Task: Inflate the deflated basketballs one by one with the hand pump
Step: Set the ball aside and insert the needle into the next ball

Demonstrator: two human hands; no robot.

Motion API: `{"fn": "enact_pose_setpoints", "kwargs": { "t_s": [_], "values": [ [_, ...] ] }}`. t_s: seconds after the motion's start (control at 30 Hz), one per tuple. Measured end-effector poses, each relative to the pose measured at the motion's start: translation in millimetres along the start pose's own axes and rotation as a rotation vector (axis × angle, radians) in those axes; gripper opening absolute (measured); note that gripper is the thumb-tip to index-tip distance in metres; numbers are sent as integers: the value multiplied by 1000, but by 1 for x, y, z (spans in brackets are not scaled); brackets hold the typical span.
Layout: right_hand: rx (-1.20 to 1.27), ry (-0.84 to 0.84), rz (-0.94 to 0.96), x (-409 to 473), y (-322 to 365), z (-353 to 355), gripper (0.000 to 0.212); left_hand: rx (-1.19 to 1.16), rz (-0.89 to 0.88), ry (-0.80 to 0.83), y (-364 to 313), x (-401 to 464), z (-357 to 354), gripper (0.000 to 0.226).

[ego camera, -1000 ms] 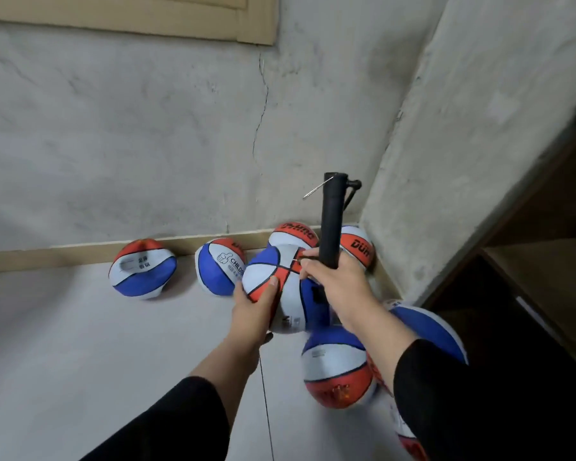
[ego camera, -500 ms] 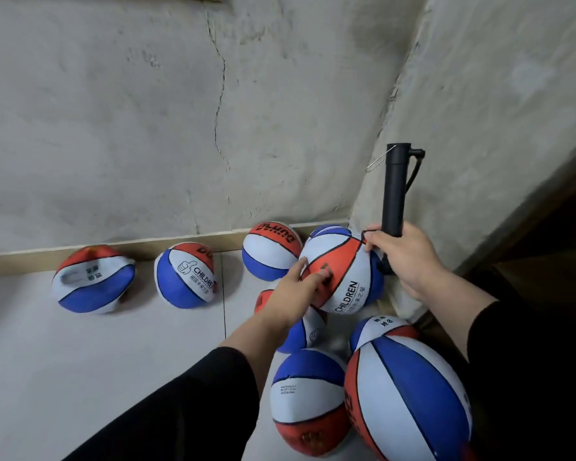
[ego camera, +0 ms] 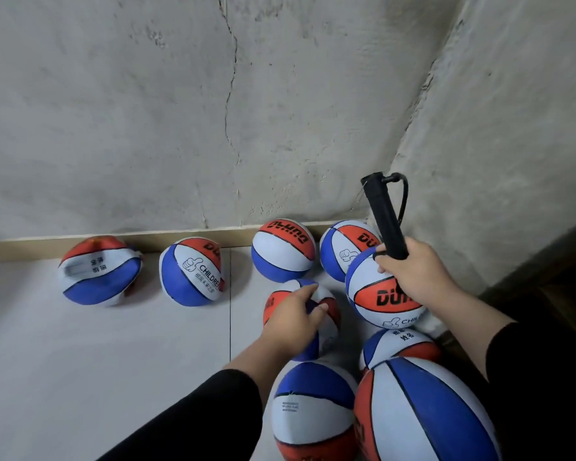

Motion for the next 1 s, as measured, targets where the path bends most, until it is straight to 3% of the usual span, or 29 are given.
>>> {"fn": "enact_pose_setpoints", "kwargs": {
  "t_s": [0.17, 0.33, 0.57, 0.83, 0.9, 1.0],
  "values": [
    [85, 90, 72, -10, 49, -50, 10, 23, 68, -152, 27, -17, 53, 47],
    [114, 199, 68, -21, 88, -117, 7, 227, 190, -231, 86, -33, 119, 50],
    [46, 341, 52, -29, 96, -175, 8, 424, 399, -217, 170, -33, 177, 74],
    [6, 340, -34, -28, 74, -183, 7, 609, 325, -40, 201, -4, 170, 93],
    [0, 332, -46, -27, 73, -184, 7, 616, 314, -6, 206, -2, 167, 88],
    [-6, 331, -64, -29, 75, -186, 7, 739, 252, -218, 195, -9, 187, 54]
  ]
}}
Point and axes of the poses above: each hand's wrist, its own x-axis towards the middle knuckle, its own z-axis out of the back of the hand, y = z × x, the point moved 8 cm from there along x, towards the middle knuckle, and after that the axes turned 12 degrees about -z, right-handed, at the moved point
